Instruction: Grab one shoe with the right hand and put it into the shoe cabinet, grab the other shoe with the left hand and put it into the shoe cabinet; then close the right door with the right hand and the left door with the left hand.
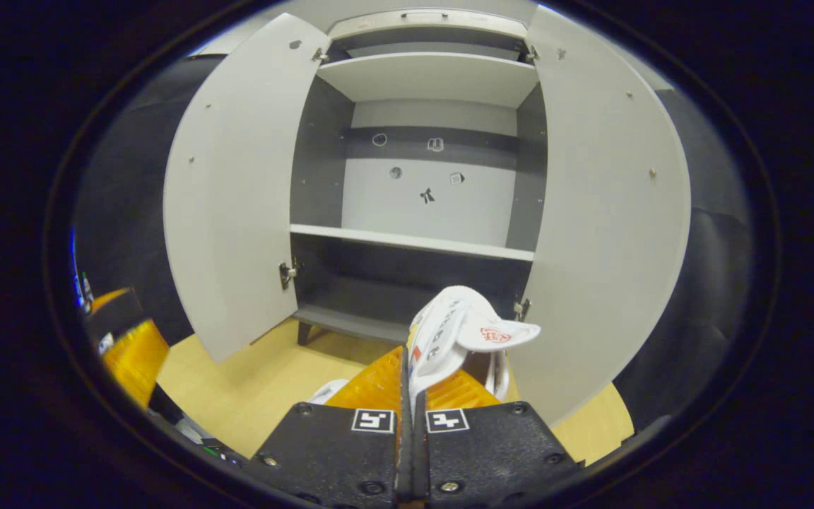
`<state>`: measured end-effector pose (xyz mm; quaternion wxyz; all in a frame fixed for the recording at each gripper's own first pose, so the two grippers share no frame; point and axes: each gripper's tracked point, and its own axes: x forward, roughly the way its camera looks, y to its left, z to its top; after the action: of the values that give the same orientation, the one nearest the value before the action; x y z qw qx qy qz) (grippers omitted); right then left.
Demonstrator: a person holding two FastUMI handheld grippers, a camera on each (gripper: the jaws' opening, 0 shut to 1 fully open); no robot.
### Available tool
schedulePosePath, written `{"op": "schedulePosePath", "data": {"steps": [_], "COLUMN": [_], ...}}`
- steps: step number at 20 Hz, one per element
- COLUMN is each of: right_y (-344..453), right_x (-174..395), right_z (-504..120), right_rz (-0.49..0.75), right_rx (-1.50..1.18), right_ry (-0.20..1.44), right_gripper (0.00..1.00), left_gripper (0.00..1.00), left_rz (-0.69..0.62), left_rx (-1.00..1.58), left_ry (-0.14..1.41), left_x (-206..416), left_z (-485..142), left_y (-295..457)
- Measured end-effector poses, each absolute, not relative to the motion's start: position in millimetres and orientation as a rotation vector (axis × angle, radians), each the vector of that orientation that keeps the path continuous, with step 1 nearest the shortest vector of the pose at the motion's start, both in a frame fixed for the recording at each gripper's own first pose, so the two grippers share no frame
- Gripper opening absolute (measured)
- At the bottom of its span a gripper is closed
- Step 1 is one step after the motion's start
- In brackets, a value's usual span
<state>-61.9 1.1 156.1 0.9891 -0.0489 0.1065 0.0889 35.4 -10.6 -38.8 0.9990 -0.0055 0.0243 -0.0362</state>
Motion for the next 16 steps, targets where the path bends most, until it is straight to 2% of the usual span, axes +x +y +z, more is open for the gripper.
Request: {"op": "schedulePosePath", "data": {"steps": [5,8,16], "right_y": [7.5,13.1,15.5], "right_x": [-7.2,39.8,184.7], "right_z": [240.3,271.2,285.3], "right_rz": [0.181,0.181,0.118], "right_rx": [-0.128,-0.121,-0.098], "right_ry": [0.140,0.153,0.296], "right_gripper": [0.04,0.04,0.03], "left_gripper": [0.96,0.96,0.96], "left_rz": [-0.102,-0.116,-0.091], "left_rx": [-0.014,-0.031,-0.026], "left_ry": [0.036,0.043,0.050], "left_x": [31.8,30.8,33.7], "left_z": [-33.5,-34.9,-41.5], "left_y": [-24.9,-26.3,-11.5]}}
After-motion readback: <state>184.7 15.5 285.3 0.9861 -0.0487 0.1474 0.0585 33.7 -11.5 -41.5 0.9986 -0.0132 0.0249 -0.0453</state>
